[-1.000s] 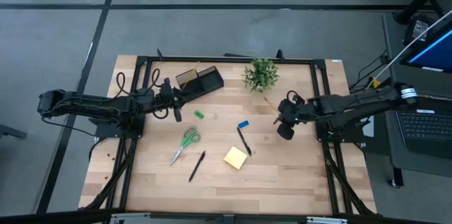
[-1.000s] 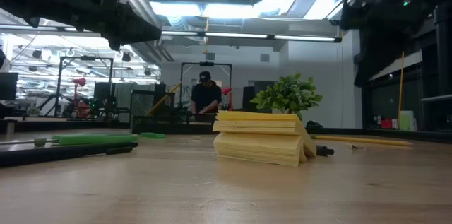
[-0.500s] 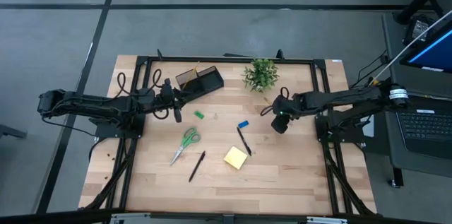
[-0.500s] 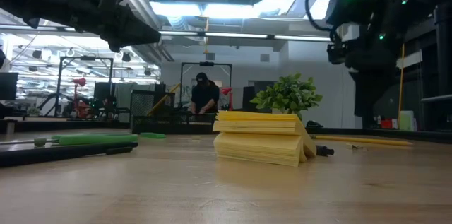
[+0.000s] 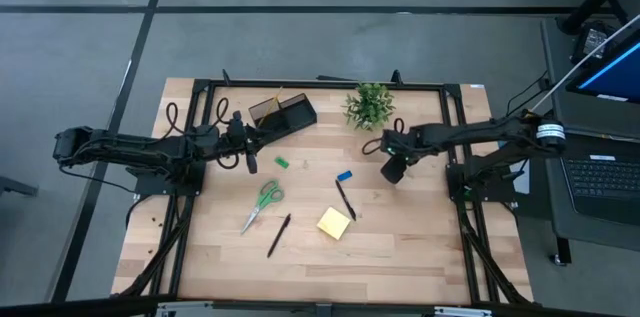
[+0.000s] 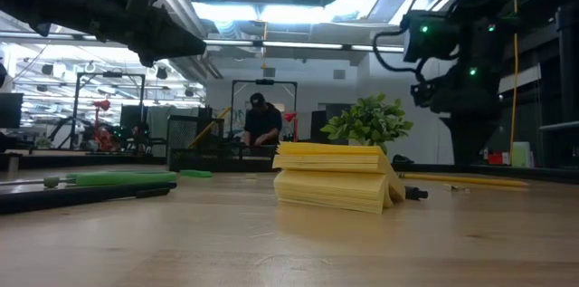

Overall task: Pick and place office supplies into organizer
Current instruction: Put the pencil into the desk organizer

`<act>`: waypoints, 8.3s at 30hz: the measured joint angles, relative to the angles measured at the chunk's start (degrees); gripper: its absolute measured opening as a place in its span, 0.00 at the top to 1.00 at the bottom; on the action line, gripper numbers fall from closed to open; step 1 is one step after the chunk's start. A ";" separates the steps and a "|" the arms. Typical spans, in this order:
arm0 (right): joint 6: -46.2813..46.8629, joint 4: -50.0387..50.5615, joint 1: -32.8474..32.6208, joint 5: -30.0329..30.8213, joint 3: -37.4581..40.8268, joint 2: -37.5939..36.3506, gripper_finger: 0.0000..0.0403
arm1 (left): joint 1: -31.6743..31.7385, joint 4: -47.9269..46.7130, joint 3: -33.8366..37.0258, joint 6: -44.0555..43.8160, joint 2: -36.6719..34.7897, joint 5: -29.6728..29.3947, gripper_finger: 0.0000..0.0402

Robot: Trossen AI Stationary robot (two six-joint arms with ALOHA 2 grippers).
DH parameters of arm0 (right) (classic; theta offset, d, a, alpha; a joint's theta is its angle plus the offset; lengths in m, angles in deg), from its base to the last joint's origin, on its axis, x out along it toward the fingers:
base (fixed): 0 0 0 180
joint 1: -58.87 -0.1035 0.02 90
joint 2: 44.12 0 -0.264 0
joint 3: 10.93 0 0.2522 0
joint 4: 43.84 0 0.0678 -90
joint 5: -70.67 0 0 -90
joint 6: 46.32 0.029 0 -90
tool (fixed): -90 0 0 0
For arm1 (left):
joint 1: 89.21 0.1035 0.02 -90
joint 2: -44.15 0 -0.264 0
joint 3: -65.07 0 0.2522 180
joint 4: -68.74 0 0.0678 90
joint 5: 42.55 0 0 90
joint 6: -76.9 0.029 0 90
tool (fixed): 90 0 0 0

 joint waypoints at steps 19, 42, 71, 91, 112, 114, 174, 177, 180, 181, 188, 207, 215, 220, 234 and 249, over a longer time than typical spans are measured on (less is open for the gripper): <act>-2.86 -2.38 5.09 -3.48 -0.20 5.72 0.67 | 0.00 -1.50 0.02 -0.04 0.00 -0.04 0.84; -1.03 -2.33 5.14 -6.61 -0.07 5.77 0.74 | 0.00 -2.78 0.01 -0.02 0.00 -0.04 0.84; 0.45 -2.27 5.09 -8.20 0.00 5.79 0.85 | 0.00 -2.79 0.02 0.13 0.00 -0.05 0.83; -1.30 -3.03 5.07 -8.30 0.02 5.79 0.93 | 0.00 -2.78 0.00 0.13 0.00 -0.06 0.84; -5.79 -2.85 4.87 -8.71 -4.73 5.98 0.93 | 0.02 -2.78 0.01 0.17 0.00 -0.06 0.85; -6.40 -3.05 4.62 -8.77 -6.02 5.98 0.93 | 0.00 -2.78 0.02 0.20 0.00 -0.04 0.85; -19.52 -16.09 -7.27 -13.04 -27.71 23.36 0.69 | 0.02 22.95 0.02 7.74 11.93 11.54 0.71; -19.65 -12.56 -7.27 -13.01 -32.57 27.29 0.69 | 0.02 22.90 0.02 7.74 11.93 11.54 0.71; -20.52 -6.20 -7.28 -10.96 -37.93 30.72 0.69 | 0.02 22.70 0.02 7.74 11.93 11.52 0.71; -20.55 -4.37 -7.28 -9.72 -39.51 31.86 0.69 | 0.02 22.54 0.02 7.74 11.93 11.53 0.71; -20.31 -2.04 -8.40 -8.09 -43.56 36.28 0.69 | 0.00 21.44 0.02 7.74 11.93 11.52 0.71; -14.33 -5.21 -10.24 -7.73 -43.69 39.81 0.69 | 0.00 21.22 0.02 7.69 11.91 11.54 0.71; -13.05 -5.22 -9.09 -7.73 -43.80 41.17 0.69 | 0.02 21.20 0.02 7.69 11.91 11.56 0.71; -13.17 -5.00 -8.61 -9.85 -43.80 41.18 0.69 | 0.02 21.20 0.02 7.69 11.91 11.56 0.71; -9.94 -4.30 -7.08 -10.28 -43.74 41.28 0.74 | 0.00 21.20 0.02 7.65 11.91 11.58 0.71; -12.02 -4.32 -10.01 -4.88 -43.67 41.54 0.78 | 0.02 21.20 0.02 7.53 11.91 11.57 0.71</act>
